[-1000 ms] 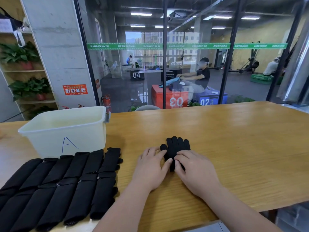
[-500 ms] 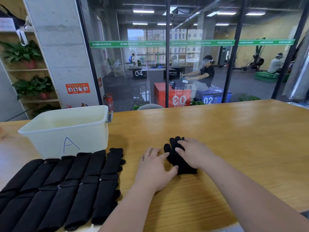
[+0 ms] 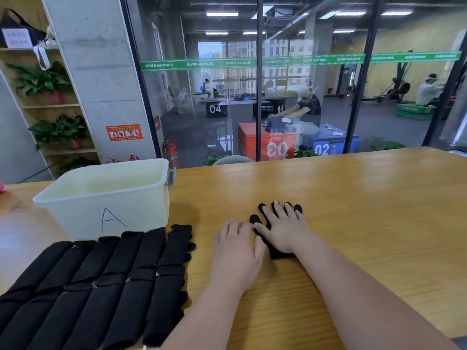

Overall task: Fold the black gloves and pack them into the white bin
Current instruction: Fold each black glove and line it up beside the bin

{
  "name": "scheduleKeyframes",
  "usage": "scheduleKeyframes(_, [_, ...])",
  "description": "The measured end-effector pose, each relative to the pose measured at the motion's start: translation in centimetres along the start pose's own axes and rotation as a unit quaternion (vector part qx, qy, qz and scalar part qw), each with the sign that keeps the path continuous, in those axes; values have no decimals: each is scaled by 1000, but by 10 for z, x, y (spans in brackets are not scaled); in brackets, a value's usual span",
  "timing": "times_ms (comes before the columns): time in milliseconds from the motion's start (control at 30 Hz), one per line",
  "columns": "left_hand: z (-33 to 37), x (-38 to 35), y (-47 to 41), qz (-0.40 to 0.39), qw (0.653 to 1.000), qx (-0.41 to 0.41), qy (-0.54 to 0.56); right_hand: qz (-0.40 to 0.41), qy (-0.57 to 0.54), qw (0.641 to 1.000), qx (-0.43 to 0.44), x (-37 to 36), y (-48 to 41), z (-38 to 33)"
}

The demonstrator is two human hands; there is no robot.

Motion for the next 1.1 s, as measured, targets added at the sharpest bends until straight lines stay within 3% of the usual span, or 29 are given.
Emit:
scheduleKeyframes(367, [6, 12, 2, 5, 1000, -16, 10, 19, -13, 999, 29, -13, 61, -14])
scheduleKeyframes(567, [10, 8, 7, -16, 998, -47, -24, 128, -97, 987, 26, 11, 91, 11])
scheduleKeyframes(733, [12, 2, 7, -44, 996, -57, -58, 66, -62, 996, 17, -9, 108, 38])
scheduleKeyframes(900, [16, 11, 12, 15, 995, -101, -5, 147, -105, 983, 4, -2, 110, 40])
scheduleKeyframes(1033, [25, 9, 21, -29, 988, -147, 43, 214, -189, 957, 39, 10, 123, 48])
scheduleKeyframes(1100, [26, 7, 20, -34, 987, -154, 28, 219, -156, 962, 49, 11, 126, 45])
Point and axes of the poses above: each hand's wrist, its own y-axis away from the middle knuckle, its own x-axis out of the back of the hand, z = x × y, the point moved 7 cm from there along -y, towards the middle knuckle, and after that the axes turned 2 degrees about -z, right-handed, at the moved point
